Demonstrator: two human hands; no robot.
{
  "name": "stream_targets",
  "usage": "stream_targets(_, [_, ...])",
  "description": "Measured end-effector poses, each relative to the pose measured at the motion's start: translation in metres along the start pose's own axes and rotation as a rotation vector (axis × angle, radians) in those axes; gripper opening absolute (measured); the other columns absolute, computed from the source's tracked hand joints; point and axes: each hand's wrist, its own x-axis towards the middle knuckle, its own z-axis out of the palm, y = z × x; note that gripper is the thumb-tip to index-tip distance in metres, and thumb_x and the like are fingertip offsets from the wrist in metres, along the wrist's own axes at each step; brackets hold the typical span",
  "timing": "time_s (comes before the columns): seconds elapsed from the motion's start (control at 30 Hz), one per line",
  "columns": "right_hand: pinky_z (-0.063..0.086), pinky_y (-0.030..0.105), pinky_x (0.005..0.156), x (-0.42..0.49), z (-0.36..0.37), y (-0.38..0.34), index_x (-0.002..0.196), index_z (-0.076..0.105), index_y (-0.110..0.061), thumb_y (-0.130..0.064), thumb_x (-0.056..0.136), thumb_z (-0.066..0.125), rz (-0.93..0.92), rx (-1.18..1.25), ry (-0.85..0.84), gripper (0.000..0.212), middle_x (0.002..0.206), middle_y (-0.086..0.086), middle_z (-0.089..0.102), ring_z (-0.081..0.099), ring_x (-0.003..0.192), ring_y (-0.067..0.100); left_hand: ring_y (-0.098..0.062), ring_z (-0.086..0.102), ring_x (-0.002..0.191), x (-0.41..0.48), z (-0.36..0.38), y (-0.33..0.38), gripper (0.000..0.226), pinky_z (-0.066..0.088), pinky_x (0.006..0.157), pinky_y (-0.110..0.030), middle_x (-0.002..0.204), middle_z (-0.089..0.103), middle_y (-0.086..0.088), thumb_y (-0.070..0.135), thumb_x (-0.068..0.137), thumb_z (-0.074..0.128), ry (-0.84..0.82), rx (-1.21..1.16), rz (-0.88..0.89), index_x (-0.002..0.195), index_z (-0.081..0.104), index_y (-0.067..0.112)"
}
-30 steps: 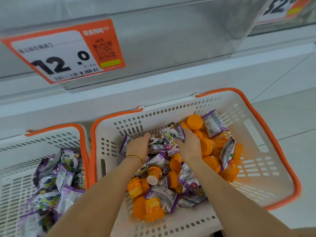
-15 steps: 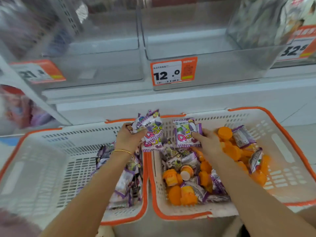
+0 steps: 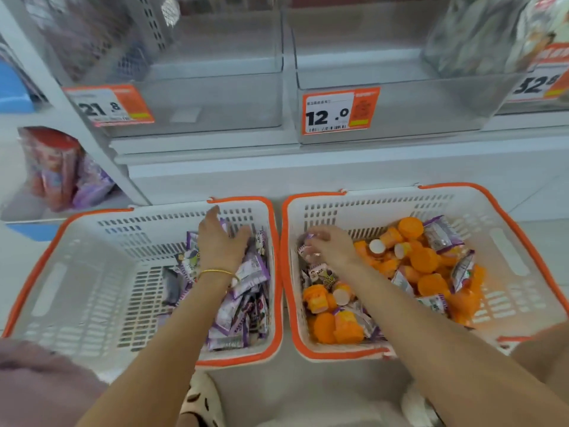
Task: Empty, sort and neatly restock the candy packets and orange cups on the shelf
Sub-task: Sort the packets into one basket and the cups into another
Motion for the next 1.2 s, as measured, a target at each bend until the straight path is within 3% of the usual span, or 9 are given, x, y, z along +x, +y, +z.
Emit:
stream_targets(0.1, [0.056,0.038,0.059,0.011,-0.066,0.031,0.120,0.056,0.003,0.009,0.092,0.046,0.036,-0.202,0.198,0.030,0.091,0.018,0.061,0.058,0.065,0.024,-0.029,0.042,0.125,-0.014,0.047,0.017,0.058,0.033,0.108,-0.038,0.138,0.039,-0.016,0.018,0.086,0.064,-0.253,0.150,0.352,0.137,0.040,0.005])
stream_targets(0.2, [0.056,0.050,0.076,0.024,-0.112,0.055,0.120,0.056,-0.001,0.004,0.092,0.050,0.076,-0.410,0.249,0.029,0.100,0.022,0.062,0.062,0.083,0.034,-0.025,0.028,0.136,-0.014,0.095,0.028,0.057,0.024,0.112,-0.032,0.146,0.029,-0.010,0.023,0.089,0.061,-0.500,0.326,0.501,0.139,0.037,0.012])
stream_targets(0.3, [0.053,0.039,0.080,0.043,-0.123,0.072,0.123,0.057,-0.009,0.000,0.087,0.054,0.060,-0.615,0.123,0.036,0.115,0.015,0.062,0.060,0.101,0.030,-0.027,0.010,0.143,0.000,0.142,0.027,0.076,0.020,0.116,-0.042,0.155,0.012,-0.007,0.040,0.087,0.061,-0.700,0.649,0.514,0.147,0.022,0.015])
stream_targets(0.43, [0.042,0.037,0.103,0.078,-0.114,0.084,0.136,0.046,-0.008,0.000,0.086,0.059,-0.062,-0.793,-0.171,0.052,0.134,0.011,0.053,0.049,0.125,0.027,-0.024,-0.006,0.145,0.024,0.191,0.020,0.095,0.010,0.118,-0.044,0.158,-0.004,-0.006,0.053,0.084,0.058,-0.870,1.020,0.604,0.151,0.004,0.012])
stream_targets(0.53, [0.041,0.038,0.102,0.109,-0.103,0.098,0.139,0.040,-0.009,-0.014,0.082,0.070,-0.178,-0.993,-0.309,0.064,0.140,0.012,0.048,0.047,0.125,0.028,-0.026,-0.004,0.145,0.039,0.219,0.013,0.095,0.008,0.118,-0.048,0.158,-0.002,-0.011,0.062,0.086,0.047,-0.925,1.244,0.728,0.150,0.002,0.008])
stream_targets(0.7, [0.035,0.040,0.109,0.144,-0.096,0.124,0.146,0.027,-0.011,-0.036,0.077,0.076,-0.189,-1.193,-0.480,0.088,0.149,0.011,0.036,0.036,0.135,0.029,-0.026,0.018,0.141,0.060,0.249,0.003,0.089,0.021,0.112,-0.045,0.154,0.019,-0.009,0.067,0.087,0.036,-0.933,1.503,0.862,0.149,0.014,0.008])
stream_targets(0.9, [0.031,0.041,0.110,0.155,-0.079,0.137,0.151,0.009,-0.015,-0.048,0.079,0.069,-0.213,-1.407,-0.415,0.099,0.156,0.006,0.020,0.020,0.142,0.025,-0.028,0.030,0.132,0.062,0.268,0.013,0.086,0.028,0.109,-0.040,0.145,0.032,-0.012,0.058,0.084,0.054,-0.976,1.509,0.817,0.144,0.023,0.005])
stream_targets(1.1, [0.035,0.040,0.105,0.161,-0.078,0.138,0.140,0.036,-0.016,-0.047,0.081,0.068,-0.231,-1.465,-0.367,0.074,0.145,0.006,0.034,0.026,0.136,0.025,-0.028,0.034,0.129,0.059,0.269,0.019,0.066,0.026,0.108,-0.041,0.138,0.045,-0.008,0.054,0.081,0.062,-0.990,1.577,0.854,0.132,0.047,0.013])
stream_targets(1.2, [0.035,0.042,0.108,0.157,-0.076,0.137,0.135,0.046,-0.020,-0.047,0.081,0.067,-0.207,-1.419,-0.397,0.064,0.145,0.007,0.030,0.022,0.137,0.027,-0.027,0.042,0.124,0.048,0.265,0.018,0.059,0.027,0.106,-0.046,0.129,0.052,-0.006,0.050,0.081,0.063,-1.011,1.555,0.881,0.127,0.048,0.016])
